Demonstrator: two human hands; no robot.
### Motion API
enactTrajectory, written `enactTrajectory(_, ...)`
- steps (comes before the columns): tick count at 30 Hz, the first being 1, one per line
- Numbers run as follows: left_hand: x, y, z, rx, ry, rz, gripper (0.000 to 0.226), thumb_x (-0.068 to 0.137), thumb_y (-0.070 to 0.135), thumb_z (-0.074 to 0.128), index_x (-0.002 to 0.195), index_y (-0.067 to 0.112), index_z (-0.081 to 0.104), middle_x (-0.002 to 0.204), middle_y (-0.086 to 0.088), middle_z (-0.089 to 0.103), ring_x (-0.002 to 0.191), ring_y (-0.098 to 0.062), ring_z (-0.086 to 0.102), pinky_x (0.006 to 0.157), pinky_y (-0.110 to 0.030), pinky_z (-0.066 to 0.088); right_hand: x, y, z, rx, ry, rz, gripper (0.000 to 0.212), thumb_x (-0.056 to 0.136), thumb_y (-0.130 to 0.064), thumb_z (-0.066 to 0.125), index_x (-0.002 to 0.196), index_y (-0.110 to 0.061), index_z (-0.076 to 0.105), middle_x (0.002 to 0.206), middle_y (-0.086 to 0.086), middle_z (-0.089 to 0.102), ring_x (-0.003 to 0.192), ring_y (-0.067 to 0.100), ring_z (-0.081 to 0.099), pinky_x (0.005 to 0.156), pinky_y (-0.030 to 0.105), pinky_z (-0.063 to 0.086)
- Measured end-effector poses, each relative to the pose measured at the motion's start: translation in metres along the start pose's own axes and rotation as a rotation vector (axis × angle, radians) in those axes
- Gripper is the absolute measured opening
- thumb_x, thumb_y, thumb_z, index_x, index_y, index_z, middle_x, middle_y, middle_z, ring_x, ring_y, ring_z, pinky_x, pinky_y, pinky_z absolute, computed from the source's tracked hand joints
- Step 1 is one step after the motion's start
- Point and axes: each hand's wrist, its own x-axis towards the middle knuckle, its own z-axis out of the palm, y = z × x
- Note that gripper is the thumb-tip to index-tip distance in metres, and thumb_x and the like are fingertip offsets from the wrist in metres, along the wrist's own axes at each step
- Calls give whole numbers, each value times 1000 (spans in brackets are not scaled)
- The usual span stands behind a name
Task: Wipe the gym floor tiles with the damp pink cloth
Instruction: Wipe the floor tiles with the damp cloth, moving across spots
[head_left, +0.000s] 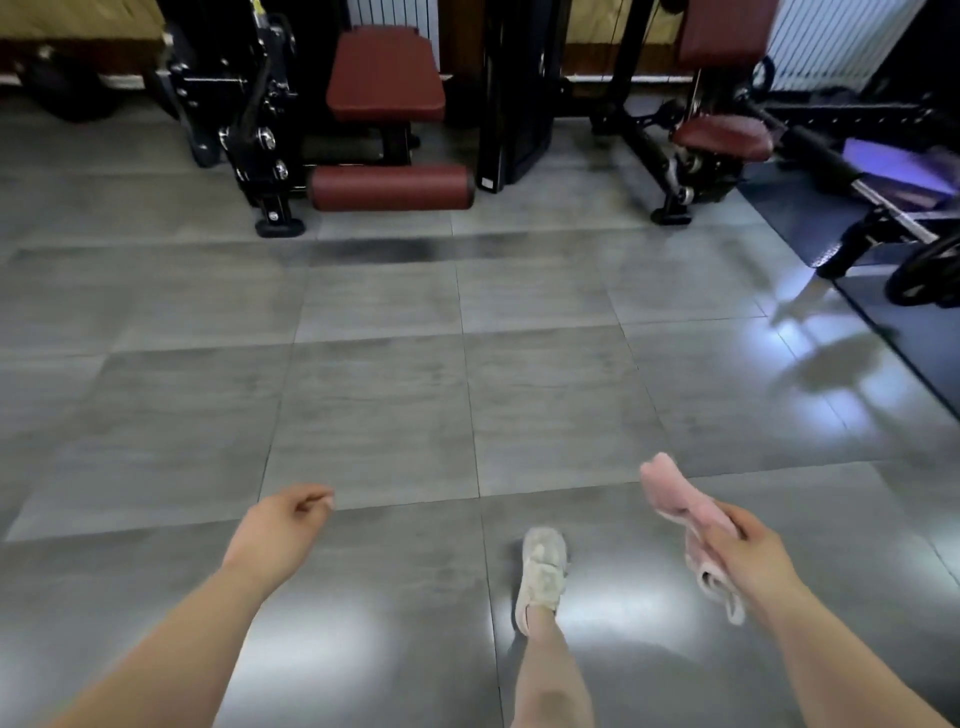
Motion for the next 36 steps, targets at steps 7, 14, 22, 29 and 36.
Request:
enactTrajectory(7,161,81,75,21,50,-166,24,88,13,51,109,9,63,110,-15,67,104,-31,58,78,-26,34,205,-69,30,-50,-57,3,16,85,-7,45,87,-14,59,30,-1,47,27,12,41,31,18,31)
enactTrajectory(14,268,130,129,36,-33,-274,21,88,17,52,103,13,65,88,-3,59,90,-25,55,72,-27,34,334,-152,69,-74,-105,-23,41,89,10,29,120,-6,50,62,23,43,49,32,35,24,12,27)
enactTrajectory(22,357,76,216,186,-244,-299,23,90,21,49,109,19,62,105,-4,63,86,-20,53,71,-25,38,404,-70,164,-128,-217,140,55,86,6,25,127,-23,49,30,-3,31,23,14,26,34,18,26)
enactTrajectory(29,393,-16,298,282,-372,-230,26,91,20,46,114,21,60,121,0,63,110,-22,58,83,-27,41,425,49,244,-283,-136,122,54,82,-5,35,130,-27,45,86,16,54,47,8,57,45,17,45)
enactTrajectory(36,462,-142,418,487,-406,-51,35,93,29,39,126,26,50,138,3,50,124,-22,48,100,-32,39,478,254,337,-787,-256,-177,68,77,-13,37,144,-19,26,155,6,14,110,42,56,73,42,55)
